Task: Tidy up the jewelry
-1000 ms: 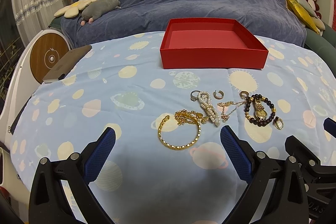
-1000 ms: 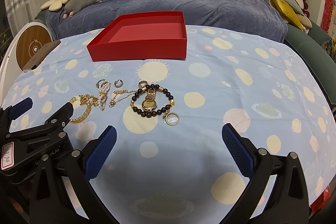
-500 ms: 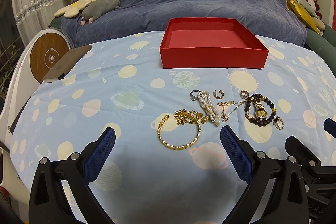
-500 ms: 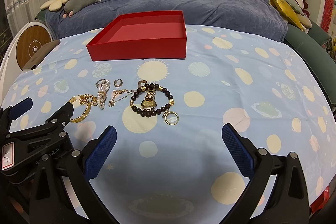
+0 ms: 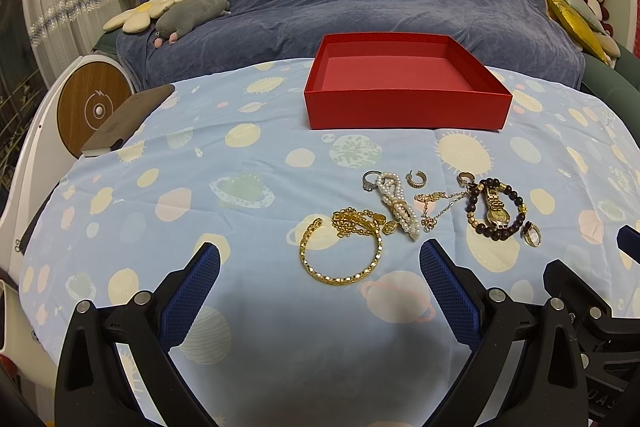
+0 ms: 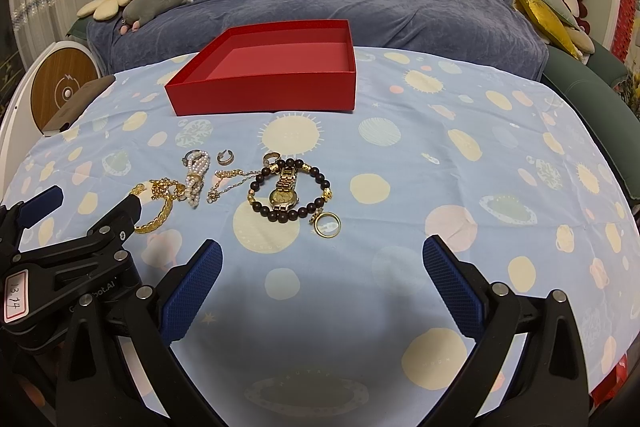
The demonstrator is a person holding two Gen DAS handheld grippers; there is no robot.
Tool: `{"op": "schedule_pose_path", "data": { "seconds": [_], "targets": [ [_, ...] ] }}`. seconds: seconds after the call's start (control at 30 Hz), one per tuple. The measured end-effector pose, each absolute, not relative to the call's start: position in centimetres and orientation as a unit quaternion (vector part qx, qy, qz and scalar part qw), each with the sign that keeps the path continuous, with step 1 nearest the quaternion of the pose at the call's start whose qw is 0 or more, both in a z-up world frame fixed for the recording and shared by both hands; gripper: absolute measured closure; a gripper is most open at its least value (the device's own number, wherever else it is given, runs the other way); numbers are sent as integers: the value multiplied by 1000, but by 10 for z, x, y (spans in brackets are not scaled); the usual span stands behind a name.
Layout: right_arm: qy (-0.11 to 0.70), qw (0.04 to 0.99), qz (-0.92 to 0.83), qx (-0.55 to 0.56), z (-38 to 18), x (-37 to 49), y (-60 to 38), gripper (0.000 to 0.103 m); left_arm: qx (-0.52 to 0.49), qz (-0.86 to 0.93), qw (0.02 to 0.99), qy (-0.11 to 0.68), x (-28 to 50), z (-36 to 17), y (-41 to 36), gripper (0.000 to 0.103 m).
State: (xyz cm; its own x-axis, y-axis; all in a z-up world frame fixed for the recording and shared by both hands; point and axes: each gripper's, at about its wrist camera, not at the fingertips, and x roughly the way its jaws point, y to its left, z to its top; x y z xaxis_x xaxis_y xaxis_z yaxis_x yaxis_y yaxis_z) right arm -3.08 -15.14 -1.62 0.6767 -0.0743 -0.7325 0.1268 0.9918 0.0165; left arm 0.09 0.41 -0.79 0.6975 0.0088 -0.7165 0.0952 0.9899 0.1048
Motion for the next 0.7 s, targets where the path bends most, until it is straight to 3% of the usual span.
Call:
{"op": "schedule_pose_path", "data": {
  "seconds": [0.7],
  "targets": [
    [407, 910, -61, 52, -20, -33, -174, 5, 57, -34, 911, 408, 13, -26, 21, 5]
  ]
}}
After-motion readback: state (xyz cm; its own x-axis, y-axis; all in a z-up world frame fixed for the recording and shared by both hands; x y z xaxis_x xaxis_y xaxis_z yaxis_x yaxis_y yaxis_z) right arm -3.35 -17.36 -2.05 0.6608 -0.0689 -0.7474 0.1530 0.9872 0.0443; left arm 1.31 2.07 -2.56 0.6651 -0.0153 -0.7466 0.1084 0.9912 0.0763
